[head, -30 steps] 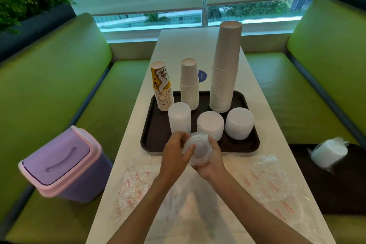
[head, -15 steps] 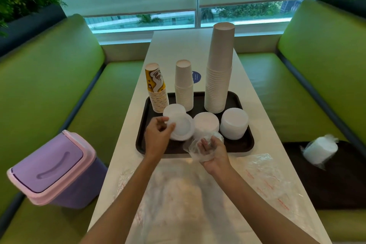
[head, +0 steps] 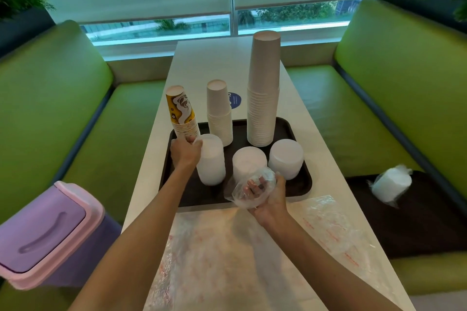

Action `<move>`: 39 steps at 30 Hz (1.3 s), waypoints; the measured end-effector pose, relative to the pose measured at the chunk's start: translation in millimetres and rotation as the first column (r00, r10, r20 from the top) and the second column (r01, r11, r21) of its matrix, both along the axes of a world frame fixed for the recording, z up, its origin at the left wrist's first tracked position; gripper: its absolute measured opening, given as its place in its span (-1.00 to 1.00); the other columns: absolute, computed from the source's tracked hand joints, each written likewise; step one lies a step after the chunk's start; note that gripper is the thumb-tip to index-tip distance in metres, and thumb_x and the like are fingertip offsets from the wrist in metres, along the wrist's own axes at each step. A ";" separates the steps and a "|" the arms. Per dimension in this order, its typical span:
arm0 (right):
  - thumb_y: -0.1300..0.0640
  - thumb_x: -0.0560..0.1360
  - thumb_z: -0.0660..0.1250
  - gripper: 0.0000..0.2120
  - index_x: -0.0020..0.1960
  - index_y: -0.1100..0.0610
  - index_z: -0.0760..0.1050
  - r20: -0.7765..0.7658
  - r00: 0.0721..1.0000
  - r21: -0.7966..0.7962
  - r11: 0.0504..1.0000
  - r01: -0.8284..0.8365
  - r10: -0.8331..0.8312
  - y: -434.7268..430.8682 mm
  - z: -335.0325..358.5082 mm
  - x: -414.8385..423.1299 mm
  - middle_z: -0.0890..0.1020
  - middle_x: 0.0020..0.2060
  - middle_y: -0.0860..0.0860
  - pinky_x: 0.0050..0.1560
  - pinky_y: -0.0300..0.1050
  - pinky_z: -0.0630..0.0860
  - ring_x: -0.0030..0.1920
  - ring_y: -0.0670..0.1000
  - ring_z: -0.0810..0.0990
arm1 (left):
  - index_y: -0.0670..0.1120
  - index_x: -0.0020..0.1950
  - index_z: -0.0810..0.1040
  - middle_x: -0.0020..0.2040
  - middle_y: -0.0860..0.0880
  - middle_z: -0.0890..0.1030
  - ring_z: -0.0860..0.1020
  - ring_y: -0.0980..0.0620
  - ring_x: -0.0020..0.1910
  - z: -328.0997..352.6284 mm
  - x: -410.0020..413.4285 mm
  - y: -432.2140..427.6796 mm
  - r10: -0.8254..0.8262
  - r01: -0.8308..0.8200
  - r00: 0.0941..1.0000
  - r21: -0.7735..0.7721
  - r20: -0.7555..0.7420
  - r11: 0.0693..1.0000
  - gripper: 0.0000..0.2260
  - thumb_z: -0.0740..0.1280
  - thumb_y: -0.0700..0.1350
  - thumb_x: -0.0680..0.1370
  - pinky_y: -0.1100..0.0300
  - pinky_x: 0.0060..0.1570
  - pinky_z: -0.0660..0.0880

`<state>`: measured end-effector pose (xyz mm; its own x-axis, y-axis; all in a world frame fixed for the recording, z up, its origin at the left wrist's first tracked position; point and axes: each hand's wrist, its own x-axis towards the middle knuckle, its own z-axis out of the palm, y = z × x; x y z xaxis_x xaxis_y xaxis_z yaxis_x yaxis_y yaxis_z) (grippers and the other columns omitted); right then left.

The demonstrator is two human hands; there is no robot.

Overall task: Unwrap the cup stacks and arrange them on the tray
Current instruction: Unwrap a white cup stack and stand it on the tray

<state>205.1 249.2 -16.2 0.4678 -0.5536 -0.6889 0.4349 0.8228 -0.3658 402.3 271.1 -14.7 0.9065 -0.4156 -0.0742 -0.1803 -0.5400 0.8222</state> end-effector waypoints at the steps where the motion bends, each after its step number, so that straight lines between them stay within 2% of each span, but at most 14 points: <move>1: -0.08 0.56 0.13 -0.69 0.06 0.12 0.48 -0.006 1.000 -0.009 1.000 -0.002 0.002 -1.0 -0.3 -0.2 0.53 -0.12 0.12 -0.07 0.00 0.48 -0.13 0.09 0.50 | -0.22 0.27 0.48 0.26 -0.19 0.49 0.49 -0.16 0.21 -2.2 0.4 -0.6 -0.005 0.005 1.000 0.018 0.020 1.000 -0.66 0.37 -0.14 0.53 0.11 0.09 0.45; 4: -0.08 0.55 0.13 -0.71 -0.03 0.10 0.50 -0.044 0.999 -0.033 0.999 -0.017 0.015 -2.3 0.0 -0.9 0.54 -0.19 0.09 -0.13 -0.03 0.48 -0.18 0.06 0.51 | -0.21 0.26 0.49 0.24 -0.20 0.46 0.49 -0.15 0.18 -3.7 -3.0 -1.6 -0.018 0.012 0.995 0.062 0.099 0.998 -0.69 0.33 -0.12 0.55 0.14 0.02 0.43; 5: -0.08 0.55 0.14 -0.71 -0.03 0.09 0.50 -0.047 0.999 -0.035 0.999 -0.021 0.019 -3.1 -1.9 -0.6 0.54 -0.19 0.08 -0.14 -0.04 0.49 -0.19 0.06 0.51 | -0.21 0.29 0.46 0.26 -0.20 0.43 0.48 -0.16 0.20 -2.9 -6.0 -1.0 -0.018 0.011 0.992 0.061 0.126 0.998 -0.67 0.32 -0.10 0.57 0.14 0.05 0.43; 7: -0.10 0.54 0.15 -0.71 0.00 0.09 0.51 -0.041 0.999 -0.028 0.999 -0.036 0.035 -3.6 -4.3 -0.3 0.56 -0.15 0.09 -0.02 0.02 0.50 -0.15 0.08 0.53 | -0.20 0.37 0.38 0.31 -0.22 0.36 0.40 -0.18 0.29 -1.7 -12.9 2.3 -0.055 0.048 0.975 0.039 0.217 0.998 -0.61 0.27 -0.06 0.59 0.09 0.17 0.41; 9: -0.09 0.54 0.16 -0.72 -0.02 0.09 0.51 -0.043 0.998 -0.024 0.999 -0.043 0.042 -3.9 -6.5 0.0 0.56 -0.16 0.10 0.04 0.05 0.49 -0.15 0.08 0.53 | -0.17 0.44 0.30 0.40 -0.22 0.29 0.29 -0.20 0.38 -1.7 -19.3 5.6 -0.158 0.151 0.937 0.047 0.313 0.987 -0.53 0.26 0.02 0.59 -0.03 0.29 0.35; 12: -0.08 0.56 0.14 -0.72 -0.09 0.10 0.49 -0.047 0.998 -0.009 0.999 -0.033 0.032 -2.5 -8.5 1.5 0.53 -0.25 0.07 -0.12 0.00 0.49 -0.25 0.05 0.51 | -0.05 0.51 0.19 0.51 -0.16 0.14 0.12 -0.21 0.48 -5.9 -23.6 8.3 -0.352 0.300 0.877 0.199 0.328 0.933 -0.37 0.28 0.18 0.53 -0.20 0.35 0.26; 15: -0.07 0.56 0.14 -0.72 -0.05 0.11 0.49 -0.049 0.998 0.006 0.999 -0.034 0.034 -2.5 -13.8 4.5 0.55 -0.24 0.08 -0.05 0.05 0.50 -0.23 0.06 0.53 | 0.02 0.55 0.09 0.55 -0.13 0.03 0.04 -0.22 0.51 -12.3 -22.6 6.0 -0.448 0.348 0.850 0.344 0.276 0.872 -0.30 0.26 0.24 0.51 -0.25 0.36 0.21; 20: -0.10 0.55 0.16 -0.67 0.14 0.11 0.48 -0.056 0.998 0.013 1.000 -0.026 0.027 -7.2 -21.8 3.3 0.57 -0.14 0.11 0.25 0.17 0.44 -0.13 0.10 0.55 | 0.02 0.54 0.10 0.53 -0.15 0.09 0.13 -0.23 0.49 -15.9 -18.2 4.8 -0.470 0.363 0.840 0.363 0.270 0.858 -0.35 0.26 0.20 0.54 -0.20 0.33 0.29; 24: -0.10 0.55 0.18 -0.60 0.28 0.10 0.45 -0.069 0.997 0.012 1.000 -0.028 0.029 -9.8 -25.4 2.5 0.57 -0.09 0.12 0.13 0.14 0.49 -0.08 0.11 0.55 | 0.03 0.54 0.10 0.50 -0.17 0.13 0.19 -0.23 0.46 -14.5 -15.9 7.8 -0.519 0.371 0.798 0.430 0.306 0.823 -0.35 0.25 0.21 0.54 -0.18 0.29 0.34; 28: -0.10 0.55 0.18 -0.59 0.31 0.09 0.43 -0.061 0.997 0.010 0.999 -0.041 0.041 -10.5 -24.7 2.2 0.56 -0.05 0.14 0.28 0.21 0.42 -0.04 0.13 0.54 | 0.04 0.54 0.10 0.48 -0.18 0.16 0.22 -0.21 0.44 -10.6 -11.0 7.3 -0.578 0.403 0.762 0.485 0.291 0.776 -0.33 0.25 0.24 0.52 -0.16 0.27 0.37; 33: -0.11 0.53 0.21 -0.56 0.32 0.09 0.44 -0.083 0.994 -0.004 0.998 -0.068 0.067 -10.5 -19.7 2.0 0.58 0.04 0.14 0.24 0.19 0.46 0.05 0.15 0.54 | 0.03 0.55 0.07 0.49 -0.18 0.16 0.24 -0.22 0.44 -8.0 -8.4 6.3 -0.605 0.410 0.736 0.512 0.303 0.755 -0.30 0.23 0.27 0.51 -0.19 0.23 0.39; 35: -0.11 0.53 0.19 -0.56 0.30 0.10 0.46 -0.091 0.994 -0.021 0.997 -0.070 0.068 -10.4 -19.0 0.3 0.59 0.01 0.13 0.20 0.16 0.48 0.03 0.14 0.55 | 0.02 0.56 0.01 0.51 -0.19 0.13 0.19 -0.23 0.46 -6.5 -8.1 6.4 -0.618 0.401 0.728 0.548 0.295 0.734 -0.27 0.19 0.31 0.51 -0.23 0.28 0.31; 37: -0.12 0.54 0.14 -0.58 0.26 0.12 0.47 -0.077 0.995 -0.022 0.998 -0.060 0.058 -7.3 -16.0 -3.6 0.58 -0.03 0.14 0.21 0.17 0.46 0.05 0.15 0.54 | 0.01 0.56 0.00 0.52 -0.19 0.11 0.12 -0.22 0.49 -5.3 -12.2 9.0 -0.581 0.356 0.729 0.523 0.362 0.774 -0.23 0.11 0.39 0.49 -0.24 0.38 0.14; 39: -0.12 0.57 0.09 -0.62 0.20 0.10 0.44 -0.040 0.998 -0.033 0.998 -0.046 0.045 -6.6 -9.8 -5.8 0.55 -0.03 0.15 0.30 0.19 0.40 0.12 0.19 0.51 | -0.06 0.53 0.15 0.48 -0.20 0.24 0.20 -0.18 0.46 0.9 -24.6 14.6 -0.449 0.338 0.732 0.300 0.512 0.892 -0.25 0.04 0.39 0.49 -0.18 0.39 0.16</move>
